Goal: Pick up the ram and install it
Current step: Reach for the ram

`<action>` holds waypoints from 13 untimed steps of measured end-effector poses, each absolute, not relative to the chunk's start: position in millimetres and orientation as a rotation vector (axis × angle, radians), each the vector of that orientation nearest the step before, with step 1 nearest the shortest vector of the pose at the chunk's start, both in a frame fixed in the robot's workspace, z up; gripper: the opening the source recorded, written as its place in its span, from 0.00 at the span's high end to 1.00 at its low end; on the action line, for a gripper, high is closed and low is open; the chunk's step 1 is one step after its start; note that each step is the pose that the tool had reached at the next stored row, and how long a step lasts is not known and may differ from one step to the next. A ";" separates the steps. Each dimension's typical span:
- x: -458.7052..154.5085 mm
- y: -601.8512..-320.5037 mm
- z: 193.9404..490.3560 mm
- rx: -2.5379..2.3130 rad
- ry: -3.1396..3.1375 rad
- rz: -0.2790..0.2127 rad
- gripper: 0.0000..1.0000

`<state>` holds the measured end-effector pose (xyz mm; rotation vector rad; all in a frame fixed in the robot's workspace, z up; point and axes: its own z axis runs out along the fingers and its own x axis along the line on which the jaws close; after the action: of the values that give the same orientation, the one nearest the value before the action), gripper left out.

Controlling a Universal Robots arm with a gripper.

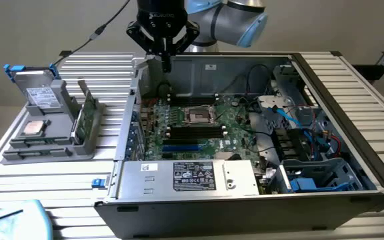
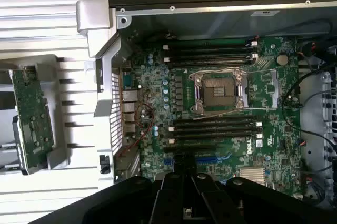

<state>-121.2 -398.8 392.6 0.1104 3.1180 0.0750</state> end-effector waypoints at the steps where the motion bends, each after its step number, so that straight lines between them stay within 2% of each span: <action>1: -121.2 -398.8 392.6 0.110 3.118 0.075 0.89; 13: -130.2 -396.8 392.4 0.111 3.118 0.081 0.89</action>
<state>-130.2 -396.8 392.4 0.1105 3.1181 0.0810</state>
